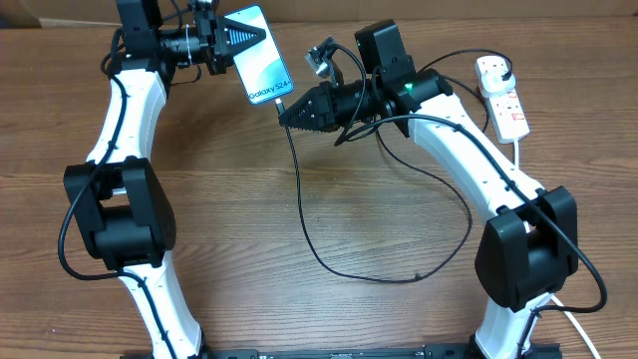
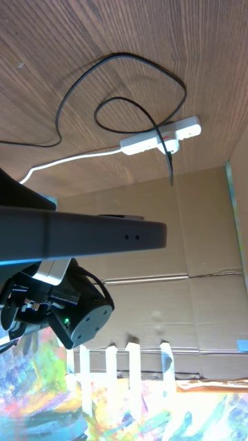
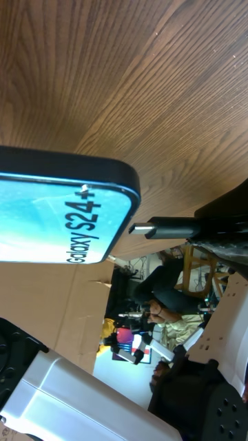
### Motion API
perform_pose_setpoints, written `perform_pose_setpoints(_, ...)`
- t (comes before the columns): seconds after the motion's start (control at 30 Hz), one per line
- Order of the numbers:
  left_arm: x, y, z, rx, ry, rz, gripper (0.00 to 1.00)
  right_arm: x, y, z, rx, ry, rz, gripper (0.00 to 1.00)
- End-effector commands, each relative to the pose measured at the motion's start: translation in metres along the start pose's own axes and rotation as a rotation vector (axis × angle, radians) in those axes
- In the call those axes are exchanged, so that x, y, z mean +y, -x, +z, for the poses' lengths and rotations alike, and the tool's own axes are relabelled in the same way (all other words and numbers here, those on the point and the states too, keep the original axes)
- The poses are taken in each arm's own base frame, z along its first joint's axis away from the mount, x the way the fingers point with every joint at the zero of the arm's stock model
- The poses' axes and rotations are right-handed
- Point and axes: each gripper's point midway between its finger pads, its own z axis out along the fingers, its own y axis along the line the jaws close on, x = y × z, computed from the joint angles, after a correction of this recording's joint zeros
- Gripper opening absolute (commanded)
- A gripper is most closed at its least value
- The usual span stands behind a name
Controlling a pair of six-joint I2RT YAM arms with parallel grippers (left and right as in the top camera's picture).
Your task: Plug charger to phone and switch on socket
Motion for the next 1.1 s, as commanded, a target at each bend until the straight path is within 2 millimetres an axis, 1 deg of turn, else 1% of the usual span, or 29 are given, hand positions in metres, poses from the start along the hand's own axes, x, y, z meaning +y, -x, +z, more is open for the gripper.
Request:
perform_pose_setpoints(0.0,-0.0105,-0.0013,0.0009,0.013,-0.012,0.035,0.04,0.0091,0.0017,-0.001,-0.001,0.019,-0.017,0.04)
perform_pose_setpoints(0.17,-0.0104,-0.0026,0.0062,0.018,-0.009,0.036,0.04,0.009,0.0016,-0.001,-0.001,0.019,-0.016,0.04)
perform_pose_setpoints(0.77,-0.0104,-0.0033,0.0088,0.021,-0.009,0.028,0.04,0.0088,0.0013,-0.0002,0.0,0.017,-0.017,0.04)
perform_pose_setpoints(0.97,-0.0105,-0.0034,0.0088,0.022,-0.009,0.027,0.05,0.0012,-0.0001,0.004,0.011,0.019,0.011,0.04)
perform_pose_setpoints(1.07,-0.0108,-0.0038,0.0088,0.024,-0.011,0.028,0.04,0.0011,0.001,0.0049,0.01,0.026,0.006,0.04)
